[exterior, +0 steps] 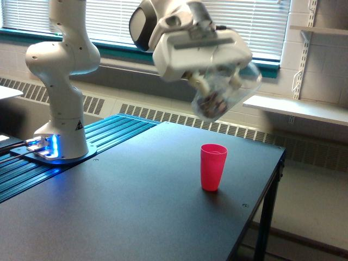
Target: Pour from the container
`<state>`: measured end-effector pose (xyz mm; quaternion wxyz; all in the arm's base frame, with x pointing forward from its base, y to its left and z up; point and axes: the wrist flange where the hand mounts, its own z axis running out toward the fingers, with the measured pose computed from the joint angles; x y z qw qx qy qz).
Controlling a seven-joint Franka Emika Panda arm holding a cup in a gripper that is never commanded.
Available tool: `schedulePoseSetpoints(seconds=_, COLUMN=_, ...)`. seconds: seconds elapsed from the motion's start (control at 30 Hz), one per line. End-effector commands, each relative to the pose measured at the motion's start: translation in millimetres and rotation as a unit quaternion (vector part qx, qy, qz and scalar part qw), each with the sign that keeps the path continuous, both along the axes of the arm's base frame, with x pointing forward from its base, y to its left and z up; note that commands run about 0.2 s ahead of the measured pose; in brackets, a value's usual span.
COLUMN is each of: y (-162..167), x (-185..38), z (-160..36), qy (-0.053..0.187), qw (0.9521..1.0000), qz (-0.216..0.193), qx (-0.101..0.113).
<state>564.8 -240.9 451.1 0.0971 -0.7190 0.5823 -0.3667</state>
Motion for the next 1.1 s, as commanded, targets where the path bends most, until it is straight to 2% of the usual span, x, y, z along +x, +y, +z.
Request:
schedulePoseSetpoints(seconds=0.03, y=23, x=-17, z=-11.8, qy=0.041, qw=0.9970, qz=-0.026, qx=0.061)
schedulePoseSetpoints(seconds=0.23, y=47, x=-40, z=-36.9, qy=0.116, qw=0.9906, qz=-0.015, qx=0.071)
schedulePoseSetpoints(seconds=0.3, y=55, x=-44, z=-38.3, qy=0.113, qw=0.9898, qz=-0.021, qx=0.084)
schedulePoseSetpoints(seconds=0.57, y=90, x=-52, z=-33.7, qy=0.113, qw=0.9905, qz=-0.004, qx=0.078)
schedulePoseSetpoints(seconds=0.7, y=100, x=-55, z=-32.2, qy=0.111, qw=0.9895, qz=-0.012, qx=0.091)
schedulePoseSetpoints(seconds=0.87, y=139, x=-56, z=-33.6, qy=0.119, qw=0.9857, qz=-0.006, qx=0.120)
schedulePoseSetpoints(seconds=1.0, y=168, x=-61, z=-39.3, qy=0.127, qw=0.9835, qz=0.004, qx=0.129)
schedulePoseSetpoints(seconds=1.1, y=189, x=-65, z=-45.0, qy=0.141, qw=0.9822, qz=0.018, qx=0.123)
